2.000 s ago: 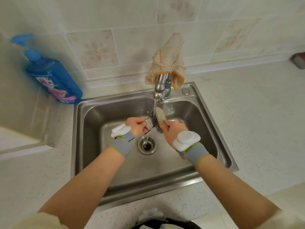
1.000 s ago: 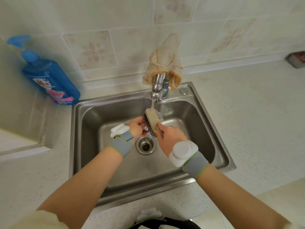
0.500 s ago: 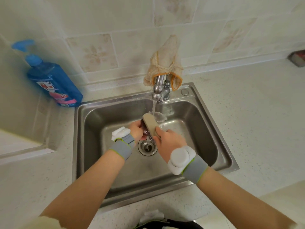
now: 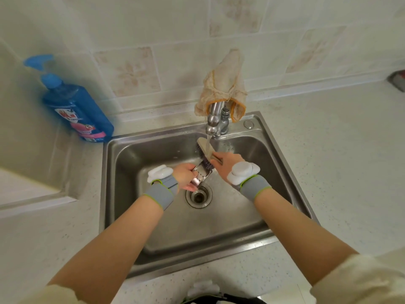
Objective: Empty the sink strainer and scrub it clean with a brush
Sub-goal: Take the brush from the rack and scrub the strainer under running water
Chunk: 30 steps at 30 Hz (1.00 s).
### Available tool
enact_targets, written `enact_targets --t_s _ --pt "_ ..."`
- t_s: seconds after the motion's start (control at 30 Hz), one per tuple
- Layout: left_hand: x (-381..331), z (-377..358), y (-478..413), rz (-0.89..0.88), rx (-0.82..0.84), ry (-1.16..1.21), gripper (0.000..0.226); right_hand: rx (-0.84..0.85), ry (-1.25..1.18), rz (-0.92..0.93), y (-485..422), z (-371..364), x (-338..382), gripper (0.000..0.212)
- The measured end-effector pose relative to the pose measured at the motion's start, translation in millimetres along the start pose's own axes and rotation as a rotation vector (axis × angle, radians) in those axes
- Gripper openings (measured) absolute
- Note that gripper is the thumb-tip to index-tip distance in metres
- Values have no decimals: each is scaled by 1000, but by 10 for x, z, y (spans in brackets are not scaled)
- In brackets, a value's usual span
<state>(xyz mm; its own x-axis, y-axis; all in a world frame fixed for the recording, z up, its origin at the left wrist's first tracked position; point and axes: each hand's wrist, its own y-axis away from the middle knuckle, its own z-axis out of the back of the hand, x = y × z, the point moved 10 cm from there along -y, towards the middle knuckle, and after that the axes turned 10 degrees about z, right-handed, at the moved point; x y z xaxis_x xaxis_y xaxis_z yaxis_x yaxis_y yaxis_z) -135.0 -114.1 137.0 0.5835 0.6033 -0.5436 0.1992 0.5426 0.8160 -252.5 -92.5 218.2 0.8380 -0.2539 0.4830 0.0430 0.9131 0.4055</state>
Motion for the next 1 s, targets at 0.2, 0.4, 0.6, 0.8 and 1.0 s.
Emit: enact_targets --t_s 0.2,0.4,0.6,0.8,1.0 --pt "-51 54 -73 66 12 111 6 -27 79 47 -114 -115 122 43" --pt "-13 -22 -92 87 57 171 7 -21 102 -12 -122 -87 -12 43" --pt "9 -38 -167 69 30 123 13 4 89 -7 -98 -92 -52 42" --pt "-14 35 -123 74 19 199 16 3 118 61 -29 -160 85 43" --pt "-64 141 -59 -2 -73 250 14 -22 128 13 93 -44 -69 45"
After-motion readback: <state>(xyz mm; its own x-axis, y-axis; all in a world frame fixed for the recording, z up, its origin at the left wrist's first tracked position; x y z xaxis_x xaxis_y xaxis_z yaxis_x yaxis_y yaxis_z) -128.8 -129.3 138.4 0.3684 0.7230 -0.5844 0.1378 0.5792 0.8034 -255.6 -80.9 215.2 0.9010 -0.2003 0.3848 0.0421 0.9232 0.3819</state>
